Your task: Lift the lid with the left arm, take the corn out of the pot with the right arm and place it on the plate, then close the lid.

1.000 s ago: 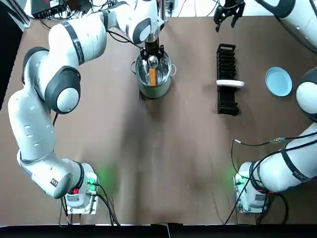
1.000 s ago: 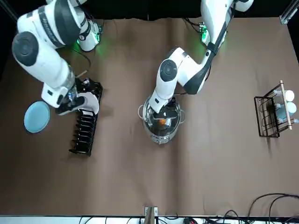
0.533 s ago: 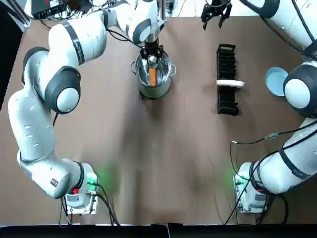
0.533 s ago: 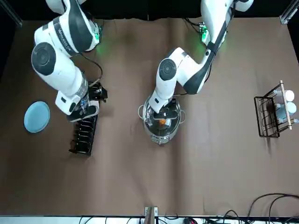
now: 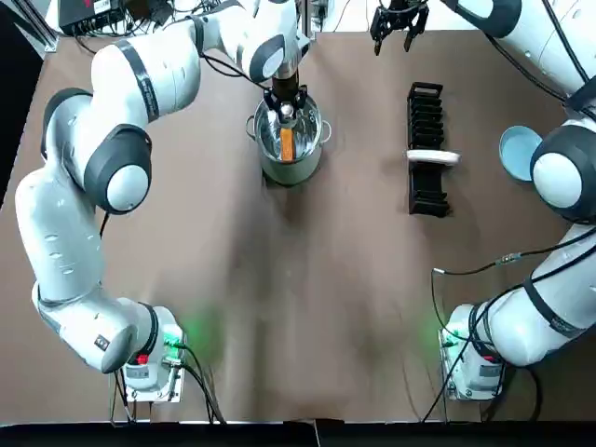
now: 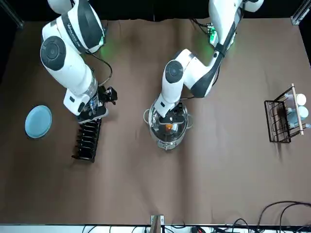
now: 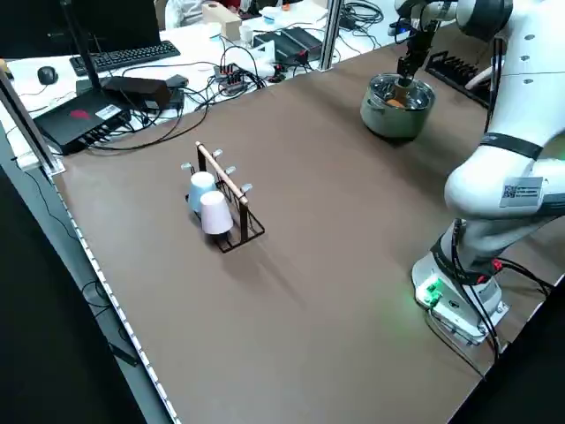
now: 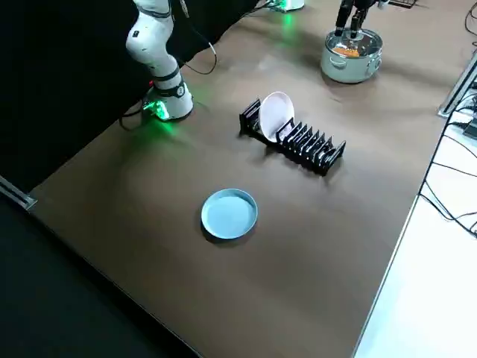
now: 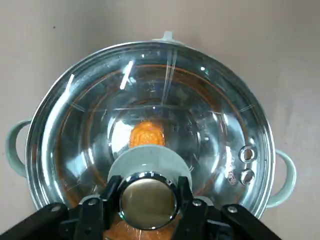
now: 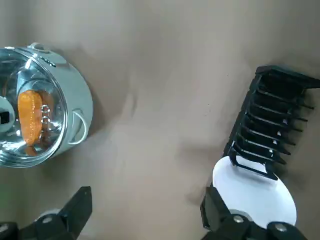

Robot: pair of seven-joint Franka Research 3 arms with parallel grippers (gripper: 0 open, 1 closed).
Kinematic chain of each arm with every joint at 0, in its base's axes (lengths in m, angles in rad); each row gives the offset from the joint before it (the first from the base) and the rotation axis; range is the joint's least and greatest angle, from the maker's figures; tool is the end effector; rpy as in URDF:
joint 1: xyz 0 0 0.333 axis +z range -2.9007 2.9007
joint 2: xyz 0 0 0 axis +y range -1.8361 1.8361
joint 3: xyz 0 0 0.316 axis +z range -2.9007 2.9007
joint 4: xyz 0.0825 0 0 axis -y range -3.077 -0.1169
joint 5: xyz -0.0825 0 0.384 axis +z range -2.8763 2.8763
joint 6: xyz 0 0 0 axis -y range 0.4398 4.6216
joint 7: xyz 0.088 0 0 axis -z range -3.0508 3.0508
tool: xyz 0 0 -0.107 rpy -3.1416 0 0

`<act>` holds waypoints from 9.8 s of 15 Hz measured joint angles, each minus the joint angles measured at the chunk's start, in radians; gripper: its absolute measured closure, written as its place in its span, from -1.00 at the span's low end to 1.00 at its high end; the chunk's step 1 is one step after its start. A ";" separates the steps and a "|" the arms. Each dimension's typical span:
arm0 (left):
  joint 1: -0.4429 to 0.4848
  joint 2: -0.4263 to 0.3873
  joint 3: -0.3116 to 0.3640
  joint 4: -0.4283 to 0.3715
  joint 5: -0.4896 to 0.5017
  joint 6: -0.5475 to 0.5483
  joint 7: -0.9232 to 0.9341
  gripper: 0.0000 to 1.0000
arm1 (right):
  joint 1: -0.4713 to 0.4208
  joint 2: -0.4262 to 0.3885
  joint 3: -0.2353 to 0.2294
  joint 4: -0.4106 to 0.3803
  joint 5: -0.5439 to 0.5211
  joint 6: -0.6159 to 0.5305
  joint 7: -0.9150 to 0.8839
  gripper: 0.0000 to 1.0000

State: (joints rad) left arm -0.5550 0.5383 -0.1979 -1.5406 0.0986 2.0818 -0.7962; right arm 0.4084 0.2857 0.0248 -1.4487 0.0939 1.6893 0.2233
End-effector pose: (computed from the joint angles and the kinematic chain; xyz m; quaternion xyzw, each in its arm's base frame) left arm 0.5255 -0.4576 0.3462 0.9999 0.0118 0.0000 0.0101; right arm 0.5813 0.2766 0.5215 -0.9937 -0.0976 0.0374 0.0400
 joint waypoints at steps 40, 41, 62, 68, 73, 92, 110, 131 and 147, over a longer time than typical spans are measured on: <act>0.644 -0.224 0.004 -0.166 -0.011 -0.139 0.577 -0.01 | 0.348 0.428 -0.008 0.186 -0.001 0.498 0.433 -0.89; 0.645 -0.224 0.004 -0.173 -0.011 -0.133 0.578 -0.01 | 0.361 0.447 -0.016 0.186 -0.002 0.508 0.440 -0.89; 0.644 -0.225 -0.005 -0.178 -0.011 -0.127 0.578 -0.01 | 0.495 0.596 -0.085 0.195 -0.012 0.601 0.497 -0.73; 0.644 -0.225 -0.005 -0.178 -0.011 -0.127 0.578 -0.01 | 0.502 0.600 -0.087 0.196 -0.012 0.603 0.498 0.06; 0.644 -0.225 -0.005 -0.178 -0.011 -0.127 0.578 -0.01 | 0.502 0.600 -0.091 0.207 -0.013 0.602 0.504 0.22; 0.628 -0.247 -0.151 -0.165 -0.032 -0.121 0.397 -0.01 | 0.201 0.122 -0.104 0.260 0.091 -0.021 0.189 0.22; 0.230 -0.095 -0.201 -0.091 0.068 0.000 0.011 -0.01 | -0.682 0.102 -0.114 0.071 0.073 -0.133 -0.539 0.22; 0.108 -0.006 -0.127 -0.003 0.070 0.000 -0.052 -0.01 | -0.868 0.239 -0.115 -0.461 -0.030 0.604 -0.783 0.22; 0.098 0.009 -0.126 -0.002 0.073 -0.003 -0.063 -0.01 | -0.826 0.220 -0.095 -0.225 -0.045 0.220 -0.761 -0.97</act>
State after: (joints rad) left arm -0.4572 0.5474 -0.3234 -1.5427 0.1712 2.0788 -0.8597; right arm -0.4176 0.5053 -0.0705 -1.6736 0.0491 1.9091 -0.5380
